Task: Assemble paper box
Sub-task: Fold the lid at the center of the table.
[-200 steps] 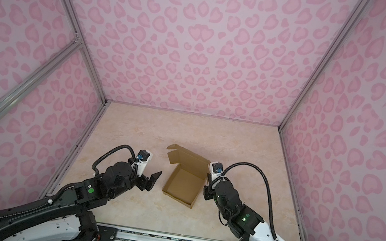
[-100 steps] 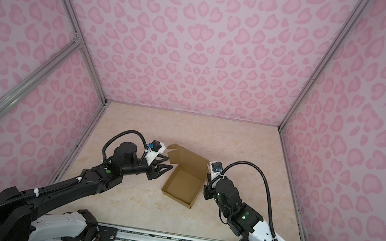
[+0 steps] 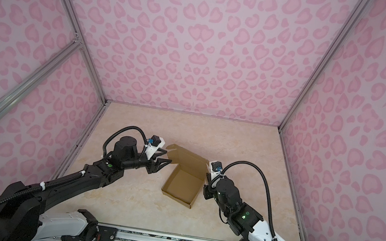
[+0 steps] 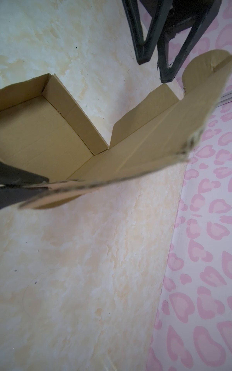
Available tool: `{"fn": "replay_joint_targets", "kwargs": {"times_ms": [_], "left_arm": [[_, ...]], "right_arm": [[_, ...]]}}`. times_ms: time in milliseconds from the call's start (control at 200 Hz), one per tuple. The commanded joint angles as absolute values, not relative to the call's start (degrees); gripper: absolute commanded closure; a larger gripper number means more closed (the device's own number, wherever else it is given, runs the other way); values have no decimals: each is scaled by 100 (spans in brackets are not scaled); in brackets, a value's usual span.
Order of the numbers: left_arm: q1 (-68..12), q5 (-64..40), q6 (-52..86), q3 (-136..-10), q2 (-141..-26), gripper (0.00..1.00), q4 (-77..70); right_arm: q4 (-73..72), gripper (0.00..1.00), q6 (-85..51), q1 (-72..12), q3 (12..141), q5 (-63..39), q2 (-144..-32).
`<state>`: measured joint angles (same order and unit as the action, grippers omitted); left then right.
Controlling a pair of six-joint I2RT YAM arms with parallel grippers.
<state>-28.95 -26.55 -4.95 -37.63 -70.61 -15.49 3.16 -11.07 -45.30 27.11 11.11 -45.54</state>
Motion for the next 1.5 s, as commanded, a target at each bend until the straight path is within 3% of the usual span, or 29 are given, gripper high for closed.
{"fn": "replay_joint_targets", "kwargs": {"times_ms": [0, 310, 420, 745, 810, 1150, 1495], "left_arm": [[-2739, -2582, -605, -3818, -7190, 44, -1623], [-2698, -2800, -576, -4080, -7538, 47, -1668], [-2698, -2959, -562, -4164, -7647, 54, -1597], [-2699, -2940, -582, -4245, -7722, 63, -1468], [-2698, -2945, -589, -4275, -7750, 71, -1417], [-2698, -2761, -610, -4357, -7761, 78, -1201], [-2739, -2304, -419, -4456, -7643, 92, -882]], "right_arm": [[115, 100, -1081, -4519, 2677, 1050, -4583], [94, 100, -1063, -4482, 2689, 973, -4592], [109, 100, -1063, -4474, 2698, 962, -4605], [100, 100, -1052, -4465, 2715, 970, -4619], [105, 100, -1055, -4465, 2723, 967, -4623], [96, 100, -1070, -4465, 2768, 1010, -4651], [92, 100, -1116, -4465, 2865, 1123, -4769]]}}
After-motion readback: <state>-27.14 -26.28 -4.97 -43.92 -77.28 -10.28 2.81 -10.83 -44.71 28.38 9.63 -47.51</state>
